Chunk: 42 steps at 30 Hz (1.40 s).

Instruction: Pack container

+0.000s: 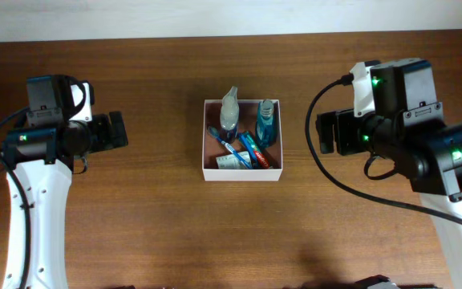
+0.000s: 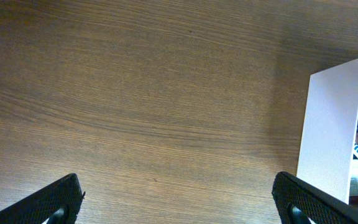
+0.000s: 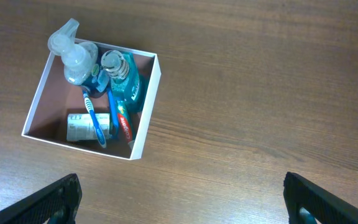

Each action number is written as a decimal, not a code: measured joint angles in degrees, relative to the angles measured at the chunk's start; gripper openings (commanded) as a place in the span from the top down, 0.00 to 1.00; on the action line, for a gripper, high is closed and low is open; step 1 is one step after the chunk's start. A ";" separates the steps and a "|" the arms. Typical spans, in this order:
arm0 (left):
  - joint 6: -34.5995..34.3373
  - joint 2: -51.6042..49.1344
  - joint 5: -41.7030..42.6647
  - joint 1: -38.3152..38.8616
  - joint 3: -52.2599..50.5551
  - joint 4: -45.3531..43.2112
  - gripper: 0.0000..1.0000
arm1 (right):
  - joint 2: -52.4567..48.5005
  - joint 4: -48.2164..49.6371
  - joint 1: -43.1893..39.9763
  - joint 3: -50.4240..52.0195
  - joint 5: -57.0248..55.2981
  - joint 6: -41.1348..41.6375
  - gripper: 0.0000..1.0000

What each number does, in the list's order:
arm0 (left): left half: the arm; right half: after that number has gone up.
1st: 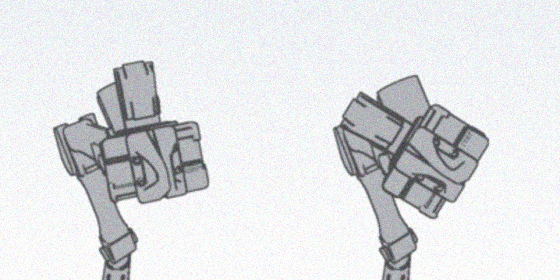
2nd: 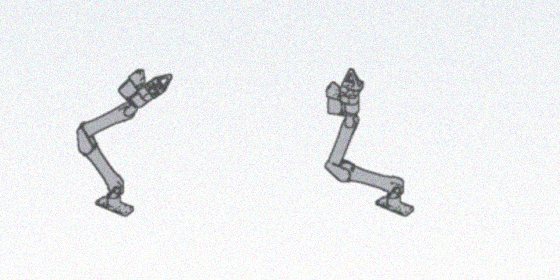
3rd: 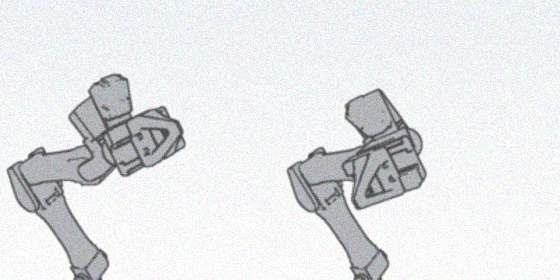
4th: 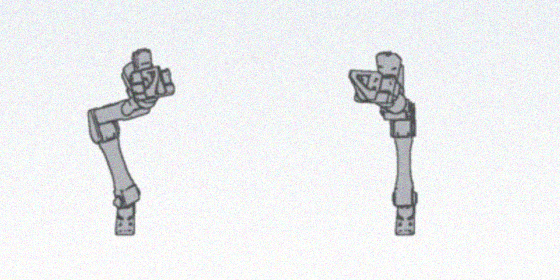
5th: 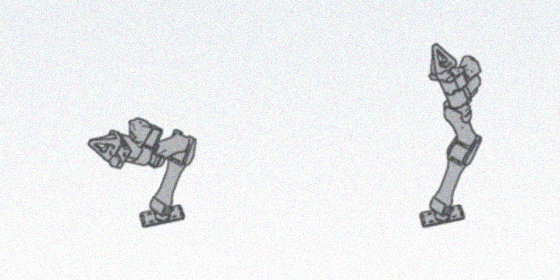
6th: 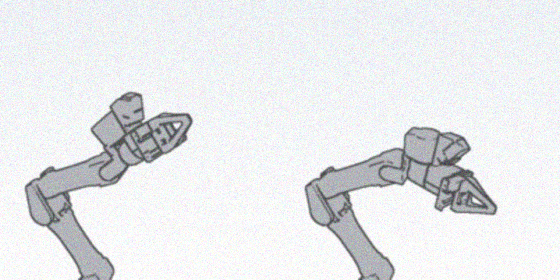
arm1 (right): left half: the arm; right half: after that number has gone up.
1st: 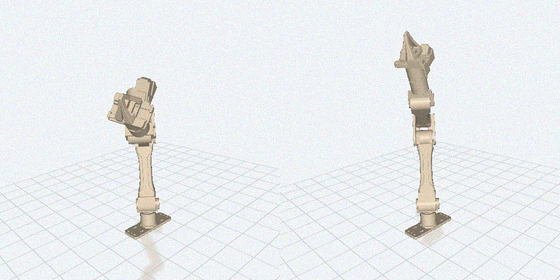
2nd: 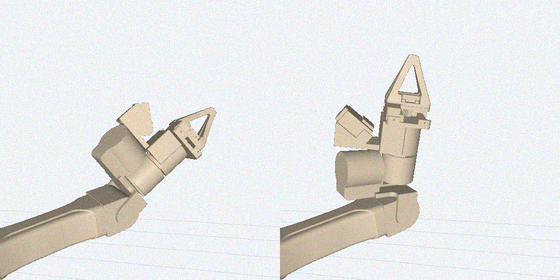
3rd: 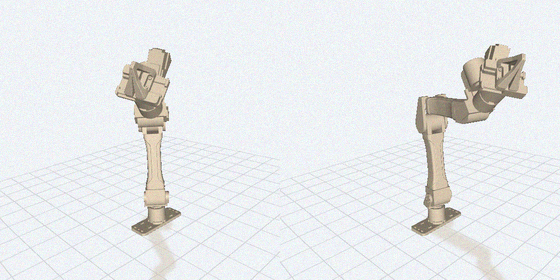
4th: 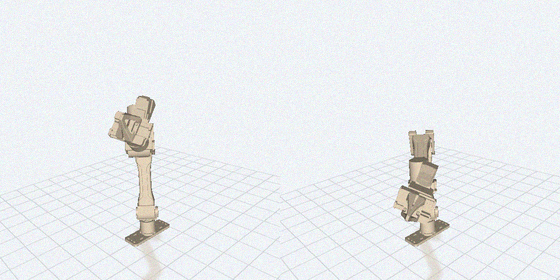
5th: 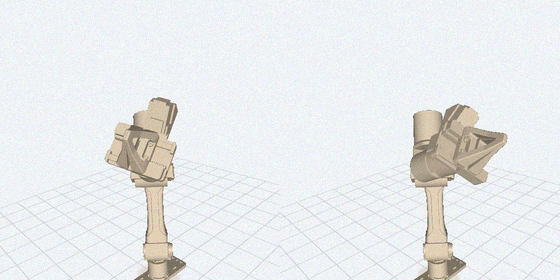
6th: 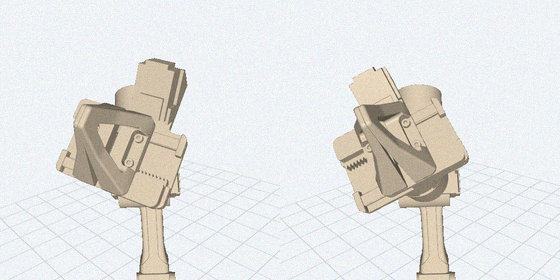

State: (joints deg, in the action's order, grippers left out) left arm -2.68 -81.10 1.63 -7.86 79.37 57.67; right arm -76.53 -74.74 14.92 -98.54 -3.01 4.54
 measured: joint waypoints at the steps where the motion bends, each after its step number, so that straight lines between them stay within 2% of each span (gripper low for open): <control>1: 0.00 0.00 0.00 0.00 0.00 0.00 0.00 | -0.04 -0.13 0.00 0.00 0.00 0.02 0.01; 6: 0.00 0.00 0.00 0.00 0.00 0.00 0.00 | -0.24 -3.21 0.00 0.00 -0.50 -0.22 0.01; 10: 0.00 0.00 0.00 0.00 0.00 0.00 0.00 | 1.49 3.43 -0.04 0.70 -1.31 -0.50 0.01; 13: 0.00 0.00 -0.02 0.00 0.00 0.02 0.00 | 7.56 8.81 -2.29 3.19 -1.64 -0.70 0.01; 16: 0.00 0.00 0.02 0.00 0.00 -0.02 0.00 | 18.71 11.80 -8.39 9.11 -1.97 -0.70 0.01; 21: 0.02 0.00 0.15 0.00 0.00 0.02 0.00 | 37.48 15.10 -16.70 24.15 -2.29 -0.70 0.01; 29: 0.00 0.00 0.15 0.00 0.02 -0.02 0.00 | 61.48 27.34 -17.51 56.33 2.54 -0.74 0.01; 36: 0.00 0.00 0.13 0.00 0.02 0.00 0.00 | 73.44 38.25 -17.51 77.46 7.65 -0.70 0.01; 42: 0.00 0.00 0.13 0.00 0.02 0.00 0.00 | 75.58 38.86 -17.51 82.86 8.98 -0.68 0.01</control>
State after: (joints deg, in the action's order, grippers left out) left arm -2.68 -81.10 1.76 -7.86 79.40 57.67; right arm -0.95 -35.88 -2.59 -15.68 5.98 3.86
